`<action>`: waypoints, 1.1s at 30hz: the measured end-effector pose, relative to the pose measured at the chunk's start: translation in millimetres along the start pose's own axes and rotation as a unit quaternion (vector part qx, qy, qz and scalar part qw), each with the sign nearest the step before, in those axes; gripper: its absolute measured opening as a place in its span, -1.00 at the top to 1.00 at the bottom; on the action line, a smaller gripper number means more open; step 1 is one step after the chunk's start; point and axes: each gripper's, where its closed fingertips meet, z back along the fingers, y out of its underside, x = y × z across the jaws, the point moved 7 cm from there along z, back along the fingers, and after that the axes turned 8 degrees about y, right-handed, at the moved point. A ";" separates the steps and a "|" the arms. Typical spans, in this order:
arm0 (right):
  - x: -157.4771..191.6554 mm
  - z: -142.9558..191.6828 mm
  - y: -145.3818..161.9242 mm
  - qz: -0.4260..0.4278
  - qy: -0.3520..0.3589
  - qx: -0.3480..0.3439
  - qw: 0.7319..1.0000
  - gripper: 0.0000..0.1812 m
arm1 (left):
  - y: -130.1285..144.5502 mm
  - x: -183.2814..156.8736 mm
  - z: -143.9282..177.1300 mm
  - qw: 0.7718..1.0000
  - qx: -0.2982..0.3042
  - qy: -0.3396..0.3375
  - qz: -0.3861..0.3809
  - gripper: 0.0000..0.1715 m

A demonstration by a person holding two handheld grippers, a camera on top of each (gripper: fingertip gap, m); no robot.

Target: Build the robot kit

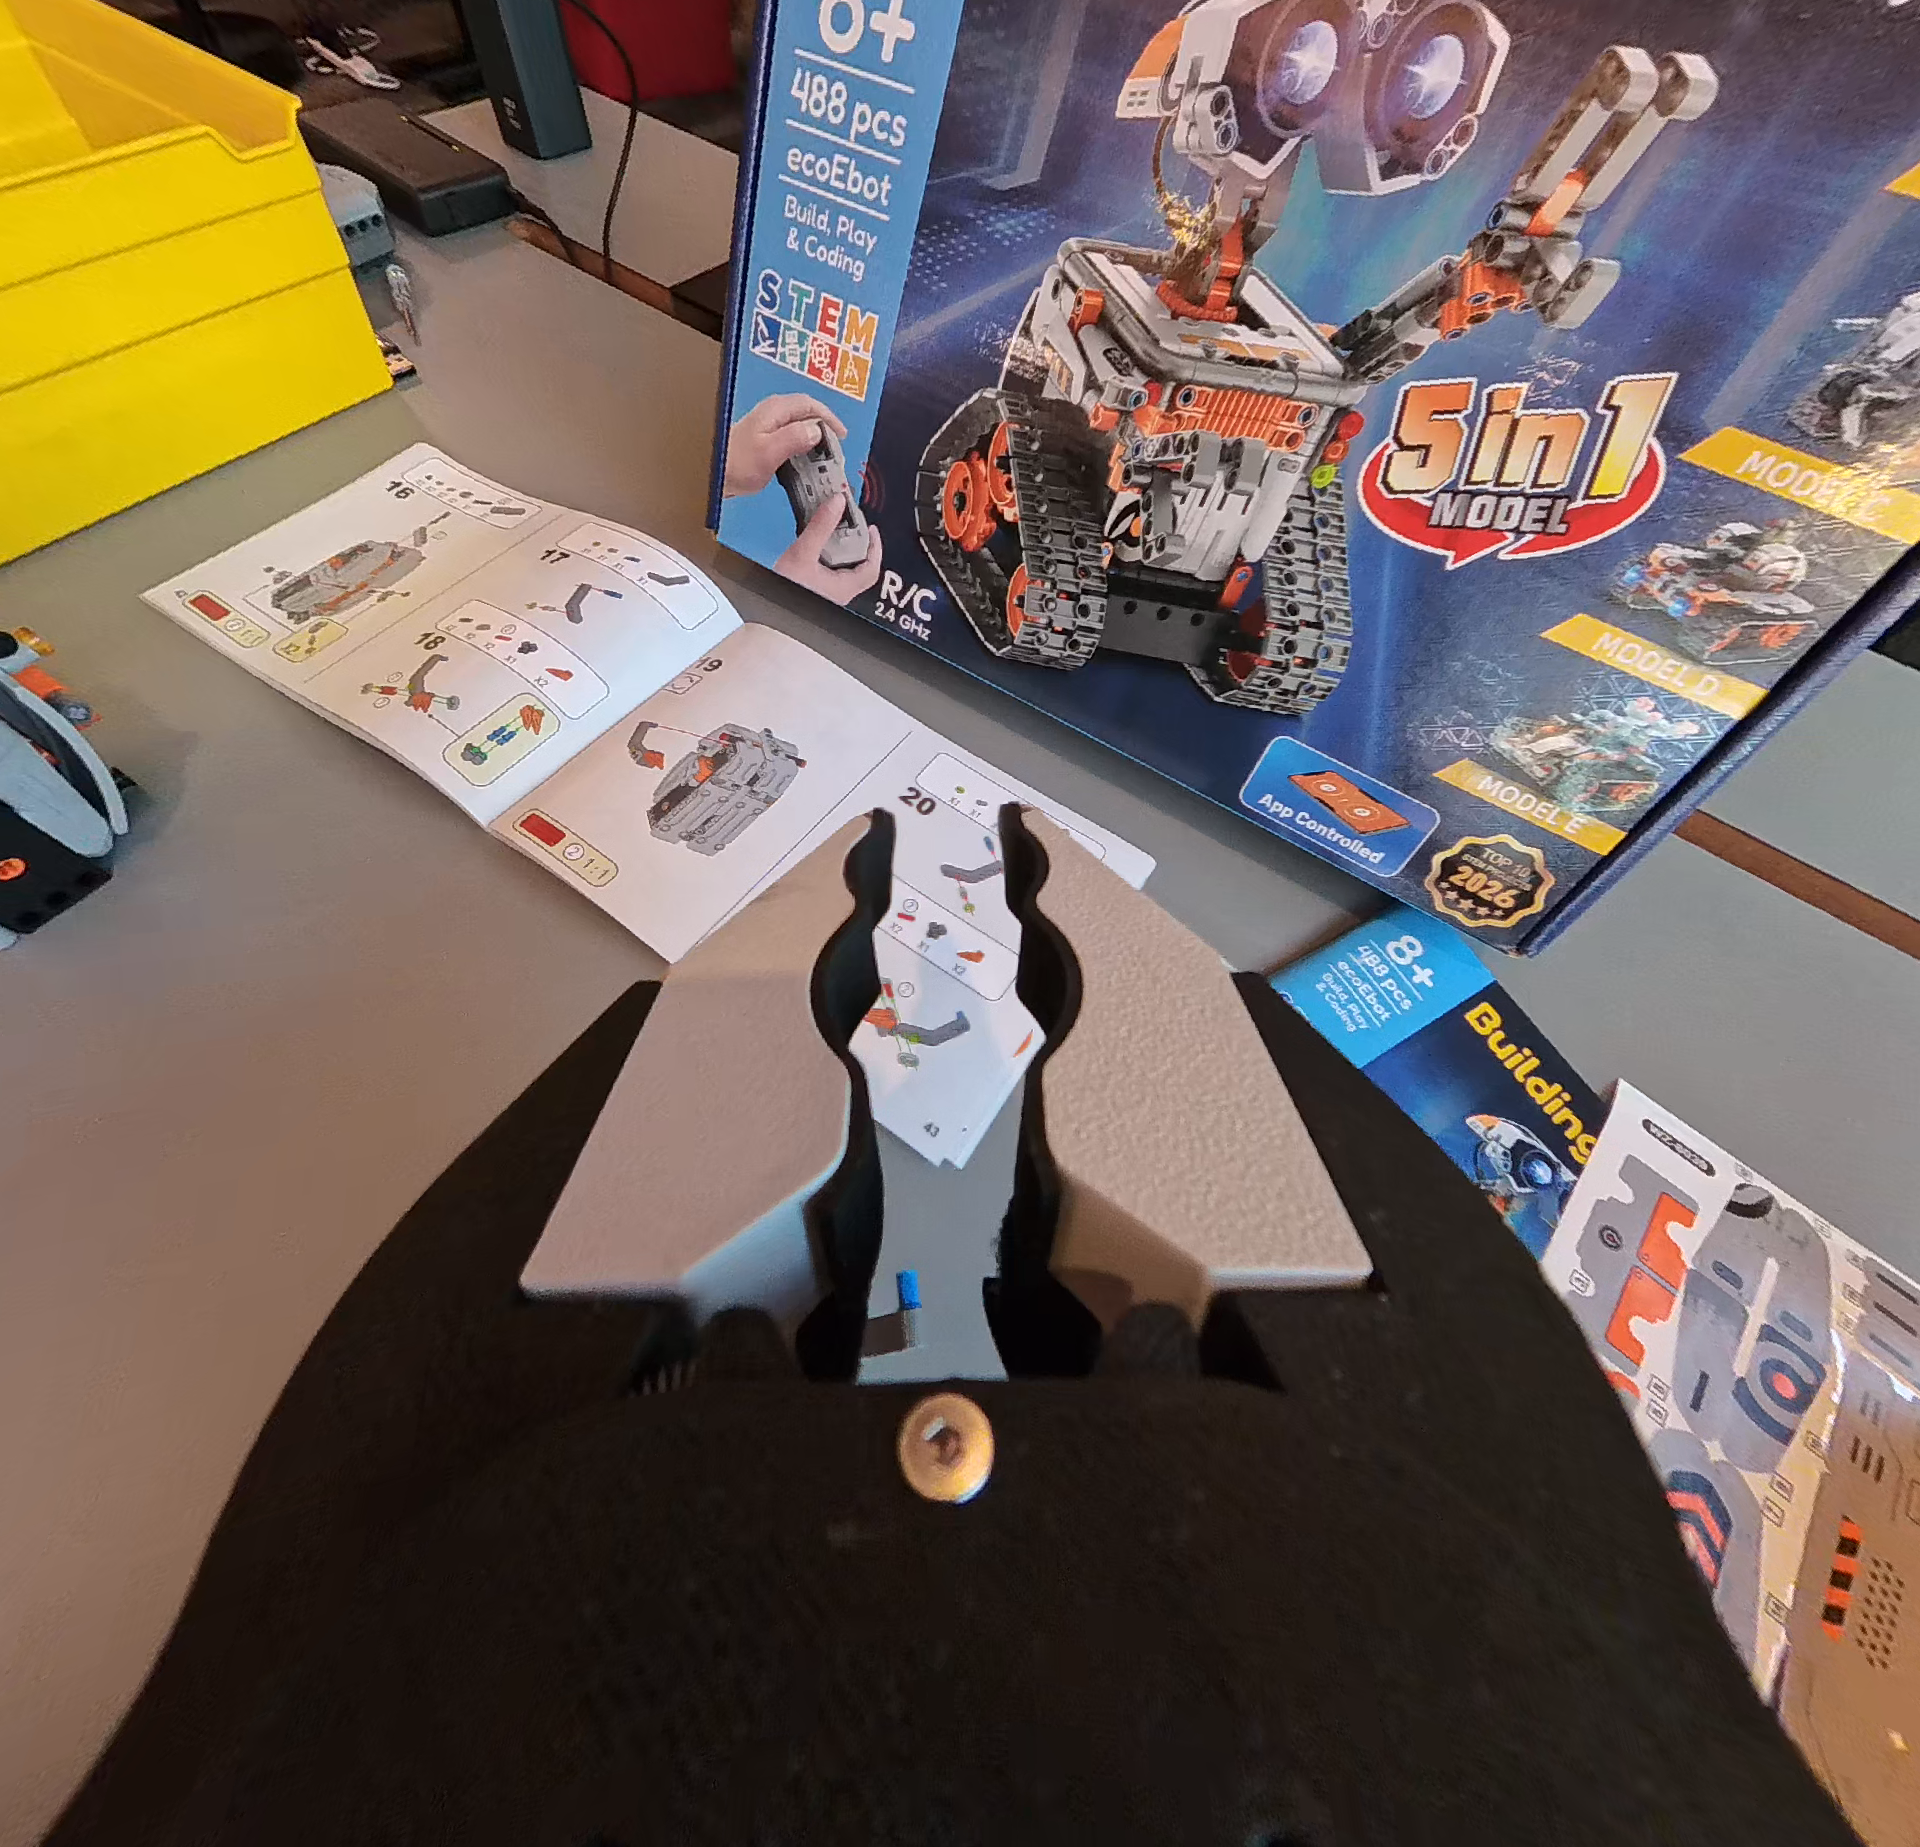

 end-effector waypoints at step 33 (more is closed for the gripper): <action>30.5 2.1 -4.8 0.092 -0.016 0.018 0.995 0.74 | 42.6 25.7 -8.2 0.957 0.171 -0.231 0.050 0.98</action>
